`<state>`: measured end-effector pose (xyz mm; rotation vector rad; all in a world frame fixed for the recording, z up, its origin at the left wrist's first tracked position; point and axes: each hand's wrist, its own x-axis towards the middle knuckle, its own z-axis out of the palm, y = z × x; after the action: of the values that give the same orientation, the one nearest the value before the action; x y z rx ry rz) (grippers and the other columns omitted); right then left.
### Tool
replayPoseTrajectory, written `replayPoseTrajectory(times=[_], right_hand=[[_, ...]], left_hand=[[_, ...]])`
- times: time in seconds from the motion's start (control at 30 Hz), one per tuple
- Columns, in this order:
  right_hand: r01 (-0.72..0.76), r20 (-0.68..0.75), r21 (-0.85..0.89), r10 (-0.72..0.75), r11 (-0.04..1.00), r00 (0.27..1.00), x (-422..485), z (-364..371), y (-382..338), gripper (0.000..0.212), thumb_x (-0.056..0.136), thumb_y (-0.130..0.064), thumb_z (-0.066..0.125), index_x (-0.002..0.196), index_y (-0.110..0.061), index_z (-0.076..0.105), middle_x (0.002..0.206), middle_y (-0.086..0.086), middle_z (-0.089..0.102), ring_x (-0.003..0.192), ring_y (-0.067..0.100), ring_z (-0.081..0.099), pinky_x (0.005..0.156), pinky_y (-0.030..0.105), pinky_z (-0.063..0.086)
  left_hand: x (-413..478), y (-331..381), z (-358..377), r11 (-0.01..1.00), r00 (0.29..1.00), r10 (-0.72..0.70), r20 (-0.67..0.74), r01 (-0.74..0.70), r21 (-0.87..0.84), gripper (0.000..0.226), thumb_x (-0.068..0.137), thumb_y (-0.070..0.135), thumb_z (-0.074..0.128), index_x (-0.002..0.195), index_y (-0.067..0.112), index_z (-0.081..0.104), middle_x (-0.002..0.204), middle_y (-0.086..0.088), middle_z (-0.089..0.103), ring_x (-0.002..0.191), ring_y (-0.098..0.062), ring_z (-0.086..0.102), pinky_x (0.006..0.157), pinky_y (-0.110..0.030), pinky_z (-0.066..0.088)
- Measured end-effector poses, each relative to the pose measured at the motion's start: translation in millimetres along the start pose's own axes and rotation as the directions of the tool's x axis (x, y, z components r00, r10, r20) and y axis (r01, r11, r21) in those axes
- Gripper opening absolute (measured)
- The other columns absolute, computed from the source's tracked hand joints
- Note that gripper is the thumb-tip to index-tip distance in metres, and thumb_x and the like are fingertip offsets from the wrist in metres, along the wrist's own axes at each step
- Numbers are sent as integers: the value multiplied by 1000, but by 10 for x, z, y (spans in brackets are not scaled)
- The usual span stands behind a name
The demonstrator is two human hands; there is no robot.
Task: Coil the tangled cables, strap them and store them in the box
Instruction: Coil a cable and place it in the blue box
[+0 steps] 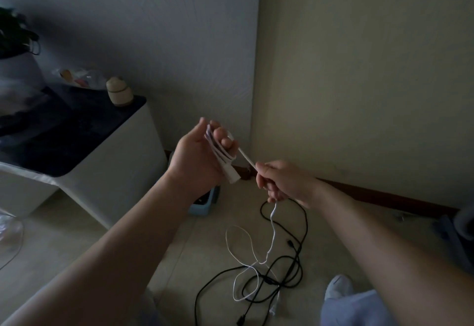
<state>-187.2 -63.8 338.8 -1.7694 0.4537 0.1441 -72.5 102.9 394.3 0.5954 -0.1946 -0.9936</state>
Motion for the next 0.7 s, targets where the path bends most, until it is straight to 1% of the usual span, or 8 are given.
replayPoseTrajectory(times=[0.1,0.2,0.3,0.4,0.53,0.6,0.67,0.7], right_hand=[[-100,77,-84,107,991,991,-11,67,-4,44,104,-44,40,78,-16,61,54,-7,47,54,13,54,63,29,50],[-151,121,-66,158,986,980,-23,108,3,27,103,-34,41,89,-16,55,59,-6,47,52,12,50,66,33,53],[-35,69,-76,40,997,997,-58,158,-51,15,102,-22,44,92,-15,54,59,-5,48,49,11,40,54,26,44],[155,-37,-331,-177,931,983,-89,218,-118,14,99,-23,52,91,-22,63,59,-13,55,55,3,48,56,20,39],[286,-41,-488,-349,825,936,-128,282,-177,17,99,-25,58,106,-27,74,77,-23,59,69,-16,53,61,5,38],[313,-46,-518,-392,796,919,-142,301,-199,21,98,-22,60,113,-22,75,91,-20,67,74,-15,55,64,2,37],[325,-78,-561,-440,761,894,-149,308,-216,21,95,-21,62,110,-22,77,98,-11,74,77,-8,57,65,6,39],[321,-94,-571,-449,756,889,-153,299,-220,20,94,-21,63,108,-23,77,97,-10,75,77,-6,57,65,9,40]], left_hand=[[26,98,-35,996,991,91,-97,-87,36,41,106,43,35,82,15,53,87,-4,74,82,-21,74,86,-35,52],[54,173,-79,987,983,142,-112,-133,85,47,106,50,29,84,15,52,110,-12,75,107,-26,72,98,-39,47],[75,210,-122,979,974,189,-125,-176,104,48,105,51,26,91,13,51,125,-19,68,119,-31,65,107,-41,40],[97,211,-137,970,959,231,-163,-214,115,48,104,53,29,96,11,51,127,-23,66,123,-35,62,117,-45,32],[118,164,-101,939,940,262,-218,-196,282,48,103,56,31,86,14,48,120,-22,69,111,-35,68,109,-49,38],[127,112,-73,903,938,259,-232,-149,404,47,103,55,30,86,15,47,97,-18,70,84,-31,68,87,-42,47],[128,50,-57,857,930,273,-245,-120,501,40,105,47,35,89,13,49,70,-10,60,58,-22,52,62,-32,43],[136,19,-61,829,923,298,-244,-123,546,32,106,38,40,92,11,51,63,-6,57,52,-19,45,58,-29,41]])
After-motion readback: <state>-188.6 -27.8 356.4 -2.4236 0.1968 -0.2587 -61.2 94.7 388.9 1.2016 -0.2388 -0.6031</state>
